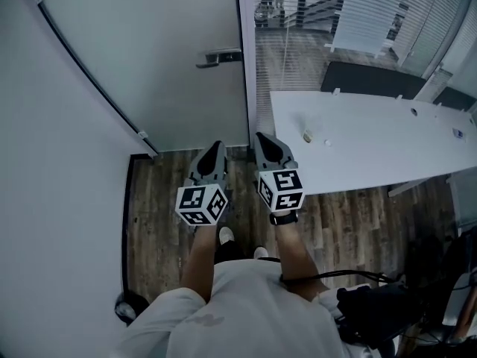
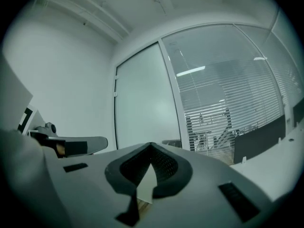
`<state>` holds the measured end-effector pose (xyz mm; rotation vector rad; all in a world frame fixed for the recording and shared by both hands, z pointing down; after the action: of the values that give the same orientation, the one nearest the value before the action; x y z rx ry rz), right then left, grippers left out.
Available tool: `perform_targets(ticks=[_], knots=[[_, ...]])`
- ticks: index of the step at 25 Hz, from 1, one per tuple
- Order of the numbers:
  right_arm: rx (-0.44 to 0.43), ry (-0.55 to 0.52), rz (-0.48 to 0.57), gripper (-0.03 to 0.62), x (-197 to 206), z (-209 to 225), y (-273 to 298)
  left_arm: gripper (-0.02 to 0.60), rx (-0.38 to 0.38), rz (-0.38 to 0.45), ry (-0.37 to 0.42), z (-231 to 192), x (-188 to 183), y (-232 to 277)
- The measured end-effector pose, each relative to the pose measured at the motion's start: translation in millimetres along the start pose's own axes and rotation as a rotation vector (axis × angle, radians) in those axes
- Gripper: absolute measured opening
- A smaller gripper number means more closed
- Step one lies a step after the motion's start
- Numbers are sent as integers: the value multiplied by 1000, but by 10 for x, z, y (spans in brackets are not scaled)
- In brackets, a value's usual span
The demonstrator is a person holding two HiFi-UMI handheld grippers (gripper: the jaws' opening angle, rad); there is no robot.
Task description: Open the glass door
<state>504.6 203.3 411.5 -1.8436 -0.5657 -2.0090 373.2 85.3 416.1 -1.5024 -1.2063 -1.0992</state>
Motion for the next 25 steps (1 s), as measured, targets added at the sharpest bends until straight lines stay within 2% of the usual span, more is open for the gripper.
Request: perform_targets(ticks=[4, 8, 14, 19, 25], knots=[[24, -2, -5, -5, 26, 130, 339, 3, 32, -20, 49, -188, 49, 337], [64, -16, 2, -5, -24, 227, 800, 3, 71, -19, 59, -544, 23, 767], [68, 82, 38, -5, -206, 210, 1667, 3, 121, 17, 109, -1234, -272, 1393], [96, 77, 20, -5, -191, 96, 2302, 3, 263, -13, 123, -1768, -357, 1713], [102, 50, -27, -5, -112, 23, 2779, 3, 207, -93, 125, -2346, -171, 2028]])
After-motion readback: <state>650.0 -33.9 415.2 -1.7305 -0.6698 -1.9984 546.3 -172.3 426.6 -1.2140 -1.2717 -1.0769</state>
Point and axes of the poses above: the fingertips, and each gripper's own axes: y forward along the fingers, z to its right, x out of its underside, the point moved 9 cm from there along -y, backward along the fingers, and after that the axes turned 9 degrees about x, right-handed, at the moved point
